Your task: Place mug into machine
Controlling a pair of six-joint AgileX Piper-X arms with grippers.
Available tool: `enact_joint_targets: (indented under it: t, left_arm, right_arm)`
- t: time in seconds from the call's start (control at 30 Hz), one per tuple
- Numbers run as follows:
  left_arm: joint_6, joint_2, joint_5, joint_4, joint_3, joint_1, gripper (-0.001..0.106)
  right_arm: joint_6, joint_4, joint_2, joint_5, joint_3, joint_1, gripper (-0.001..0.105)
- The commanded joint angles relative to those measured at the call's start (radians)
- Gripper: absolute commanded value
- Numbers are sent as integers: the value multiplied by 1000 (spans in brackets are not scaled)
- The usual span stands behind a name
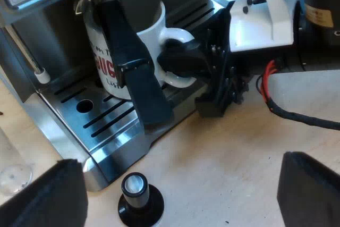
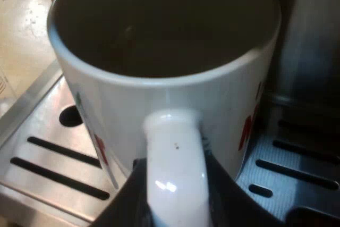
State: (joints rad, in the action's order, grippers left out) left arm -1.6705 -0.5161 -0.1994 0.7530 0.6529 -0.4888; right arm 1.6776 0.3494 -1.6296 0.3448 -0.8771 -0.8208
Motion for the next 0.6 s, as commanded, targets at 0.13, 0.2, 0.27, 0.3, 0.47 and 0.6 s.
enact_joint_targets:
  t: [0.13,0.2,0.27,0.3,0.47,0.6]
  left_arm:
    - [-3,1,1,-11,3,-5,79]
    - [-3,1,1,-11,3,-5,79]
    - [-3,1,1,-11,3,-5,79]
    - [-3,1,1,-11,3,-5,79]
    - [-3,1,1,-11,3,-5,79]
    - [-3,1,1,-11,3,-5,79]
  right_arm:
    - [0,43,-30,27,-60,0,0]
    - [0,43,-39,27,-72,0,0]
    - [0,39,-46,27,-80,0,0]
    - [0,39,-49,27,-81,0,0]
    - [0,28,-49,27,-81,0,0]
    - [0,28,-49,27,-81,0,20]
